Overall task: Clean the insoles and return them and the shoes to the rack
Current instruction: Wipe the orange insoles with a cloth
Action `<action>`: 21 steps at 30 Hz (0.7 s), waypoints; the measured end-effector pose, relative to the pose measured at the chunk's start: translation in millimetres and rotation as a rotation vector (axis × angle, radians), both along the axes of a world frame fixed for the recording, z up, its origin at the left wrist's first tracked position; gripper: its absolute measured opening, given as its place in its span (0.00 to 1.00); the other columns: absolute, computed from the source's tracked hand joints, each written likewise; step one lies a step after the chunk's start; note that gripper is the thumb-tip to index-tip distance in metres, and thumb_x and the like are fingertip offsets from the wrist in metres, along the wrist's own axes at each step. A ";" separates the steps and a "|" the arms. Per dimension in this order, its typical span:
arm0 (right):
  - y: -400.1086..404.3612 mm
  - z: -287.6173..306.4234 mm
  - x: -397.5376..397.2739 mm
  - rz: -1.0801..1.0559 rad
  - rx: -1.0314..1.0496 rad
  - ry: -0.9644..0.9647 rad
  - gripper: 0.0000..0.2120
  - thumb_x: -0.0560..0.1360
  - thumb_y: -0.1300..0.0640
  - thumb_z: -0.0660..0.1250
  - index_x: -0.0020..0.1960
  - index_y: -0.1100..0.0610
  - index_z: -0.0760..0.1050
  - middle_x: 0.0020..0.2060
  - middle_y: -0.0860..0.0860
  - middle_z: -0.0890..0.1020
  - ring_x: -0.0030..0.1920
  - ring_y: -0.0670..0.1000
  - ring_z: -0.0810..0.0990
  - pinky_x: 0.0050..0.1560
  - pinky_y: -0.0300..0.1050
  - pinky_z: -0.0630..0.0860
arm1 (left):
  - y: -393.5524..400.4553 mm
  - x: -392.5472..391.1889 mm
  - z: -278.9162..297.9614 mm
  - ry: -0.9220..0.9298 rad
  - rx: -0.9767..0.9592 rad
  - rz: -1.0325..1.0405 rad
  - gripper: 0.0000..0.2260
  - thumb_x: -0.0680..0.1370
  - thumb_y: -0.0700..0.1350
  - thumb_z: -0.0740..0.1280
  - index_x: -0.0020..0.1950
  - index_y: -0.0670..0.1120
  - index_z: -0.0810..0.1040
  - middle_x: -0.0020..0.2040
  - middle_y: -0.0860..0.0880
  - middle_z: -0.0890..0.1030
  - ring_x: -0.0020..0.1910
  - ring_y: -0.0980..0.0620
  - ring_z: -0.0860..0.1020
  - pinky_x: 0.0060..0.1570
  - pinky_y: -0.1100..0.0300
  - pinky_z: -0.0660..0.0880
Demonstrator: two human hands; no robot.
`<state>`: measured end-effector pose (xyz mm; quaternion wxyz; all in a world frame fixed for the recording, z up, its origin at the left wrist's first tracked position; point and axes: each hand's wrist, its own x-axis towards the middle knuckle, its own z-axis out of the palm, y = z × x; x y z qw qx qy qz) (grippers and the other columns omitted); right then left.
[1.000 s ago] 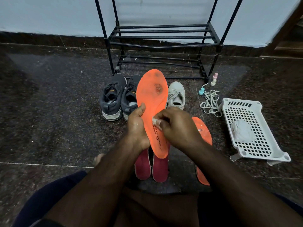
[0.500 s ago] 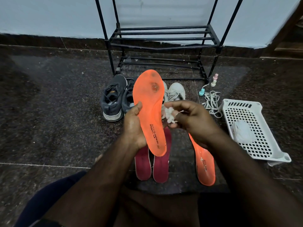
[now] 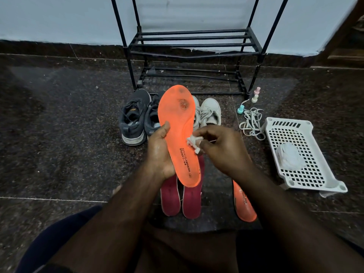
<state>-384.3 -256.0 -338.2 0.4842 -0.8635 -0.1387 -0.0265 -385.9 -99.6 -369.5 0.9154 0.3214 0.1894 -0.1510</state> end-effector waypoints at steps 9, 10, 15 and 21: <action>19.2 -12.8 -23.8 0.205 -0.453 -0.011 0.09 0.72 0.63 0.66 0.49 0.55 0.83 0.47 0.53 0.84 0.49 0.52 0.81 0.48 0.38 0.70 | 7.8 5.0 0.0 -0.018 -0.127 0.166 0.27 0.83 0.59 0.52 0.69 0.39 0.73 0.55 0.39 0.84 0.66 0.34 0.76 0.69 0.35 0.65; 18.9 -12.6 -26.9 0.226 -0.430 0.001 0.09 0.72 0.63 0.67 0.47 0.55 0.83 0.46 0.52 0.84 0.48 0.51 0.80 0.46 0.37 0.69 | 10.8 7.8 -0.9 -0.026 -0.146 0.175 0.27 0.84 0.59 0.51 0.70 0.41 0.72 0.55 0.40 0.85 0.67 0.34 0.75 0.69 0.33 0.64; 29.9 -2.6 -11.9 -0.022 -0.250 -0.154 0.08 0.73 0.65 0.68 0.48 0.58 0.82 0.44 0.53 0.81 0.48 0.50 0.78 0.48 0.33 0.66 | 5.5 2.7 1.5 0.007 -0.079 0.135 0.30 0.83 0.60 0.51 0.56 0.37 0.81 0.49 0.38 0.84 0.48 0.40 0.81 0.53 0.49 0.72; 35.8 -15.2 -25.7 0.131 -0.346 -0.080 0.09 0.73 0.62 0.67 0.49 0.54 0.83 0.46 0.52 0.83 0.49 0.51 0.80 0.53 0.46 0.74 | -2.8 4.1 -5.5 0.105 -0.033 0.112 0.31 0.82 0.62 0.53 0.65 0.37 0.76 0.62 0.33 0.79 0.62 0.36 0.78 0.66 0.44 0.71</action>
